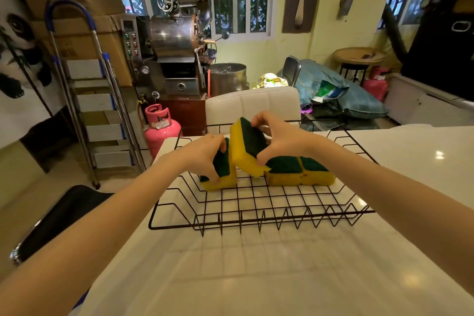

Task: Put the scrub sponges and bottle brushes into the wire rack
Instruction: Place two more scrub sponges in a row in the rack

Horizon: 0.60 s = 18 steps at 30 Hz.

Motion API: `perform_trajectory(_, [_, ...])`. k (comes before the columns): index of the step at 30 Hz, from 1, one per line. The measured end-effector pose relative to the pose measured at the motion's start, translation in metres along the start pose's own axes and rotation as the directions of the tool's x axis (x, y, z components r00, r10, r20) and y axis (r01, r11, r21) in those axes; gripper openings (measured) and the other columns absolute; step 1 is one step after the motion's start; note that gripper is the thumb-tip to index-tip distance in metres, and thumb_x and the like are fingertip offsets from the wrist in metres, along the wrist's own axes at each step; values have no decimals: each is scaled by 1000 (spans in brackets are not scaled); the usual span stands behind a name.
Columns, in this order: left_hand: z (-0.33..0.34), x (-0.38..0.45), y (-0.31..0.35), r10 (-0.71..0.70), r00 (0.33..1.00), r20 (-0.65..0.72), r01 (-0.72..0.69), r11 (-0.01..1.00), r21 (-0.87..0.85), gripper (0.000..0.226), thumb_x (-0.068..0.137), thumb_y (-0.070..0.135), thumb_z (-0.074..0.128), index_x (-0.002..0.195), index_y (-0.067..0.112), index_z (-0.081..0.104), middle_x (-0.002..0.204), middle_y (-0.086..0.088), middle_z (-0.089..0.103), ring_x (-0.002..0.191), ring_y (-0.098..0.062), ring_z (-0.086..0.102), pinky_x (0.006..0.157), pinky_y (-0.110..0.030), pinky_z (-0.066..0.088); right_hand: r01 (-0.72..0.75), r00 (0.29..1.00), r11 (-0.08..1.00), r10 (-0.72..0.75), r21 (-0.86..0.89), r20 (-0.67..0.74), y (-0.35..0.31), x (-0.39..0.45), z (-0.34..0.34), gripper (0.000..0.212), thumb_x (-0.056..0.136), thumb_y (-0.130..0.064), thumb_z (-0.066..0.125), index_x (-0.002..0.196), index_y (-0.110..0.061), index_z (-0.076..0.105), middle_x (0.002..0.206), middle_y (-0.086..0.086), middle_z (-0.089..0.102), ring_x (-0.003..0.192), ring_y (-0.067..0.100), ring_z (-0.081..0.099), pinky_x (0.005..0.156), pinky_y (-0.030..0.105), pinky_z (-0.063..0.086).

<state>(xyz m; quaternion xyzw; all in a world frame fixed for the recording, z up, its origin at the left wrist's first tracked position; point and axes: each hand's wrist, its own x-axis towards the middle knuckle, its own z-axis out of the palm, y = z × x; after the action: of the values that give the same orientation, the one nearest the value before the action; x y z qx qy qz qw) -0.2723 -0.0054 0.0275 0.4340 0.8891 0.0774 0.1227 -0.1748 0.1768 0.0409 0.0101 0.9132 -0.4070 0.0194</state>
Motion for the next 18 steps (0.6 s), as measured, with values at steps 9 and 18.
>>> perform_trajectory(9, [3,9,-6,-29,999,46,22,987,157,64,63,29,76,114,19,40,112,-5,47,93,-18,40,81,-32,35,1,993,976,24,-216,114,5,23,16,70,62,-9,77,116,-20,35,112,1,38,87,10,45,58,15,40])
perform_trajectory(18, [-2,5,-10,-46,997,64,39,993,110,61,65,25,76,113,20,40,107,-2,45,94,-18,41,73,-29,35,32,981,869,67,-494,181,4,35,25,76,60,-21,78,124,-22,35,113,2,39,103,23,46,77,30,51])
